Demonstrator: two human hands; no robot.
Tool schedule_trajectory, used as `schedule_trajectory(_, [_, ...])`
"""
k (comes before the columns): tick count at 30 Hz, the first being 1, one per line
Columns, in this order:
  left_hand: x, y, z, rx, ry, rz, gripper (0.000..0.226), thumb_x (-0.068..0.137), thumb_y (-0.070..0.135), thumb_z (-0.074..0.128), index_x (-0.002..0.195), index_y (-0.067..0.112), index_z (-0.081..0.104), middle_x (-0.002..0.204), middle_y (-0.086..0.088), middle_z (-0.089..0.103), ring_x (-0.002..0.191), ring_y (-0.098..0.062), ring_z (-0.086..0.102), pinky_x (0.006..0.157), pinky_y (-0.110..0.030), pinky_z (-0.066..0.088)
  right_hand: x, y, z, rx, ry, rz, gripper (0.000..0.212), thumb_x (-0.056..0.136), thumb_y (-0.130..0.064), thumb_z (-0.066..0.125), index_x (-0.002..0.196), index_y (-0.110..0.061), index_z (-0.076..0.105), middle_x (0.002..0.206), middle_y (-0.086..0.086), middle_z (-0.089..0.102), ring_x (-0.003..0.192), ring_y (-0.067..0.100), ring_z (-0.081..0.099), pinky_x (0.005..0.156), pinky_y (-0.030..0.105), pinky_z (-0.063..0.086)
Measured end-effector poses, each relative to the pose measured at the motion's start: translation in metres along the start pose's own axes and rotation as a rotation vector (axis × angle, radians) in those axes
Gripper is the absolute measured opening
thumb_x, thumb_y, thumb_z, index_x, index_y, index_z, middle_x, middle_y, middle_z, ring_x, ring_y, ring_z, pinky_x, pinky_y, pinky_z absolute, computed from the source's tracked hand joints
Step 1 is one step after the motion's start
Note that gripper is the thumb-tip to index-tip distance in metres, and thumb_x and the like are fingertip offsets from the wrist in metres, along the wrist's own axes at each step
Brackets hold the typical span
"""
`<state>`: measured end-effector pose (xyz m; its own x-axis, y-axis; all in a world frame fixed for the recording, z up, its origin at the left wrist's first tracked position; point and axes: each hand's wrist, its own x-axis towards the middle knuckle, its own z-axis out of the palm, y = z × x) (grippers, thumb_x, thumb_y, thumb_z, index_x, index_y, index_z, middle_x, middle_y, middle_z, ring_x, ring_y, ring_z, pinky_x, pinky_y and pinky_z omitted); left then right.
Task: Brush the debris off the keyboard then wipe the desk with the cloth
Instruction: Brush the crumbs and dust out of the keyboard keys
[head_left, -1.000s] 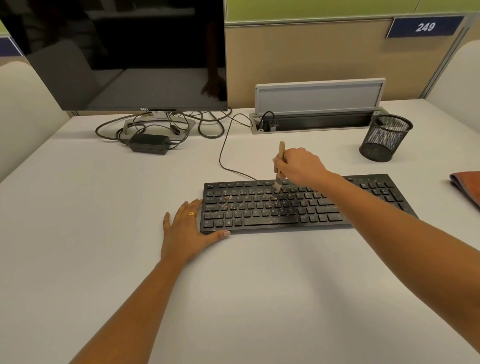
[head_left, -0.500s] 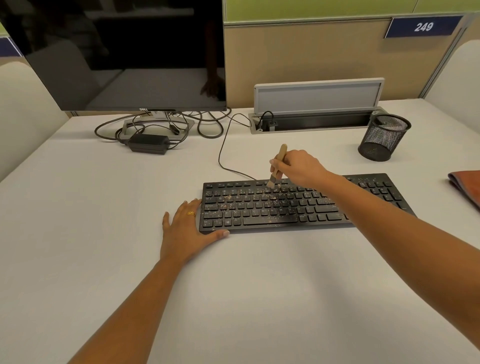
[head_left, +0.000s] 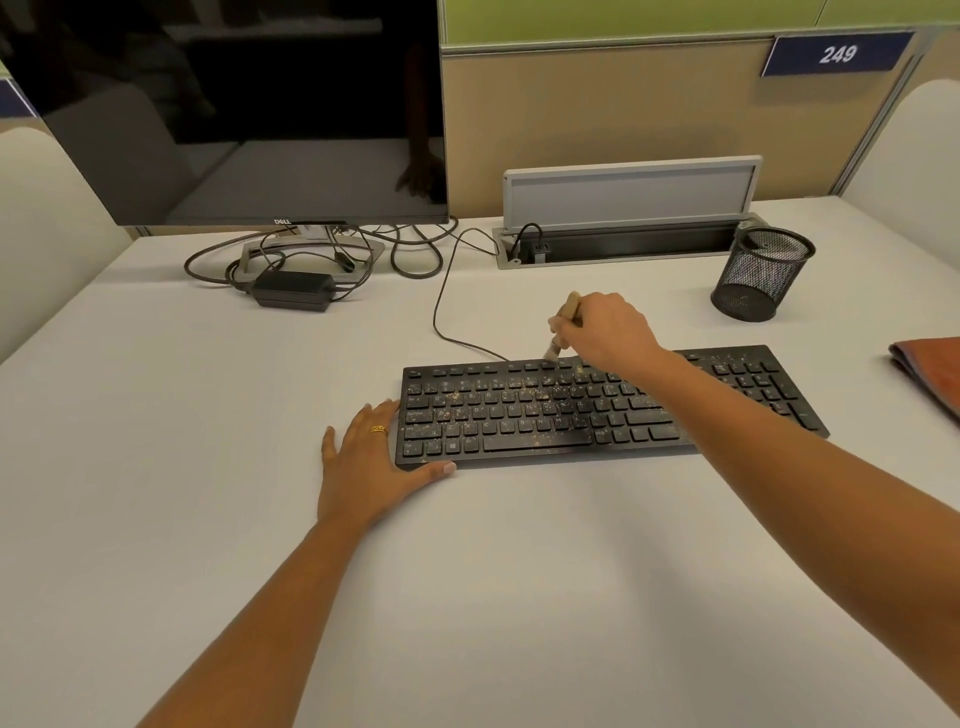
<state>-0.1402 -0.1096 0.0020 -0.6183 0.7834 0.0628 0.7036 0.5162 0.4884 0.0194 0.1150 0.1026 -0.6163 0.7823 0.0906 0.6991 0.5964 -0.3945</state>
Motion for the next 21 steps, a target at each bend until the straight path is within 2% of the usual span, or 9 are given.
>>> schedule_trajectory(5, [0.0023, -0.0019, 0.0019, -0.005, 0.008, 0.006, 0.116, 0.05, 0.089, 0.049, 0.147, 0.029, 0.027, 0.154, 0.006, 0.029, 0.146, -0.01, 0.013, 0.118, -0.044, -0.003, 0.0024, -0.0019, -0.004, 0.038, -0.031, -0.002, 0.037, 0.098, -0.031, 0.04, 0.098, -0.005, 0.066, 0.095, 0.009, 0.068, 0.079, 0.022, 0.059, 0.071, 0.032, 0.045])
schedule_trajectory(10, [0.0009, -0.0008, 0.0011, -0.006, 0.009, 0.008, 0.113, 0.052, 0.085, 0.049, 0.147, 0.028, 0.027, 0.154, 0.006, 0.029, 0.146, -0.01, 0.013, 0.118, -0.044, -0.003, -0.0001, -0.0022, -0.0024, 0.015, -0.015, 0.008, 0.044, 0.1, -0.037, 0.036, 0.098, -0.006, 0.067, 0.085, 0.006, 0.063, 0.074, 0.021, 0.057, 0.067, 0.031, 0.043])
schedule_trajectory(14, [0.0006, -0.0003, 0.0, -0.009, 0.005, 0.009, 0.113, 0.054, 0.086, 0.053, 0.148, 0.028, 0.026, 0.155, 0.005, 0.028, 0.146, -0.01, 0.012, 0.118, -0.044, -0.004, -0.0001, -0.0014, -0.0013, 0.018, -0.043, 0.0, 0.04, 0.1, -0.032, 0.036, 0.1, -0.005, 0.066, 0.095, 0.009, 0.069, 0.085, 0.026, 0.064, 0.079, 0.039, 0.052])
schedule_trajectory(16, [0.0002, 0.0002, -0.0002, -0.004, -0.001, 0.003, 0.115, 0.054, 0.088, 0.055, 0.148, 0.028, 0.026, 0.155, 0.005, 0.027, 0.146, -0.01, 0.011, 0.118, -0.043, -0.004, 0.0022, -0.002, -0.0015, 0.052, -0.023, -0.01, 0.04, 0.1, -0.033, 0.036, 0.098, -0.007, 0.066, 0.093, 0.007, 0.068, 0.077, 0.022, 0.062, 0.073, 0.035, 0.05])
schedule_trajectory(18, [0.0007, 0.0003, 0.0, 0.002, 0.002, 0.005, 0.116, 0.053, 0.088, 0.054, 0.148, 0.028, 0.026, 0.155, 0.005, 0.028, 0.146, -0.01, 0.012, 0.118, -0.044, -0.004, 0.0023, -0.0028, -0.0004, 0.099, -0.026, -0.029, 0.041, 0.1, -0.035, 0.037, 0.096, -0.008, 0.069, 0.085, 0.004, 0.065, 0.063, 0.012, 0.053, 0.063, 0.028, 0.042])
schedule_trajectory(21, [0.0014, -0.0005, 0.0009, 0.0, 0.005, 0.003, 0.114, 0.054, 0.086, 0.057, 0.148, 0.028, 0.026, 0.155, 0.006, 0.028, 0.146, -0.01, 0.012, 0.118, -0.044, -0.004, -0.0003, -0.0017, 0.0017, 0.103, -0.108, -0.051, 0.04, 0.099, -0.037, 0.04, 0.098, -0.01, 0.069, 0.071, -0.008, 0.053, 0.059, 0.004, 0.044, 0.057, 0.026, 0.035])
